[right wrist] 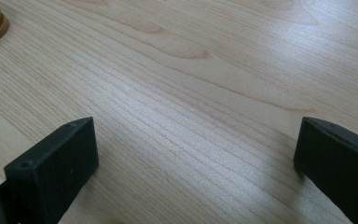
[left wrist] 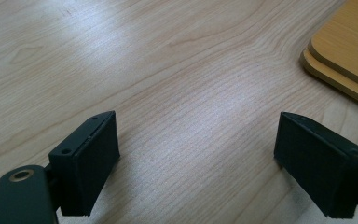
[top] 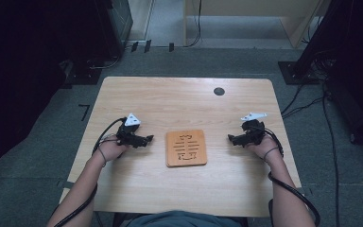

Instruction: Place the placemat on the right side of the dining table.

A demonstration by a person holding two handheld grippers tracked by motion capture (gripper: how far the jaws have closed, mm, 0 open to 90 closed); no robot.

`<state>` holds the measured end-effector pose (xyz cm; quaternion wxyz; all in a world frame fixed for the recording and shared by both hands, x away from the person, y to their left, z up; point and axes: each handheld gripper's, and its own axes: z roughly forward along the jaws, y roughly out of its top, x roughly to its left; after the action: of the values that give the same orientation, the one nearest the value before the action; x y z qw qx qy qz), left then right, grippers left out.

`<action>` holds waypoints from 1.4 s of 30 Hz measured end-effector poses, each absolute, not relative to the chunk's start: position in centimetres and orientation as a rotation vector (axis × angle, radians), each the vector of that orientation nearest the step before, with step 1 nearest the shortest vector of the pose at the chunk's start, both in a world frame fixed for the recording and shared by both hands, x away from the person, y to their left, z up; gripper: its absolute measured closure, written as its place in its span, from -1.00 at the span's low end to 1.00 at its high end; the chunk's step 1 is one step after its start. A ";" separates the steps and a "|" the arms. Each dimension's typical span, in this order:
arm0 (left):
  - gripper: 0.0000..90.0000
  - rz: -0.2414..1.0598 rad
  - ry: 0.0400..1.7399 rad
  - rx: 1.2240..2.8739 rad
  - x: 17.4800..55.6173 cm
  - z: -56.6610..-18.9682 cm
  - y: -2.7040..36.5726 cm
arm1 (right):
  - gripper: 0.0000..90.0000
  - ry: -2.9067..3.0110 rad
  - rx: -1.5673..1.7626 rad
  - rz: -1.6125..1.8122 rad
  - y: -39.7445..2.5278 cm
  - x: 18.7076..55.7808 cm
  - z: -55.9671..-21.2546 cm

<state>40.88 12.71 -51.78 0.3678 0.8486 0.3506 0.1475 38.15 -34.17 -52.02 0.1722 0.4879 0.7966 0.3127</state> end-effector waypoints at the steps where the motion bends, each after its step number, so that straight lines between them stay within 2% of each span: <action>1: -0.71 0.378 0.900 2.179 40.9 -51.8 12.7 | -1.00 2.261 1.384 0.888 -34.2 38.2 -52.0; 12: -0.75 0.324 0.887 2.168 41.1 -51.7 13.3 | -1.00 2.190 1.384 0.941 -34.2 38.1 -52.5; 42: -0.77 0.376 0.897 2.195 41.2 -51.7 12.7 | -1.00 2.235 1.487 0.821 -33.5 39.4 -51.6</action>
<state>41.17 12.65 -51.74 0.3621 0.8522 0.3484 0.1458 39.35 -33.54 -51.58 0.1665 0.5223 0.7850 0.2885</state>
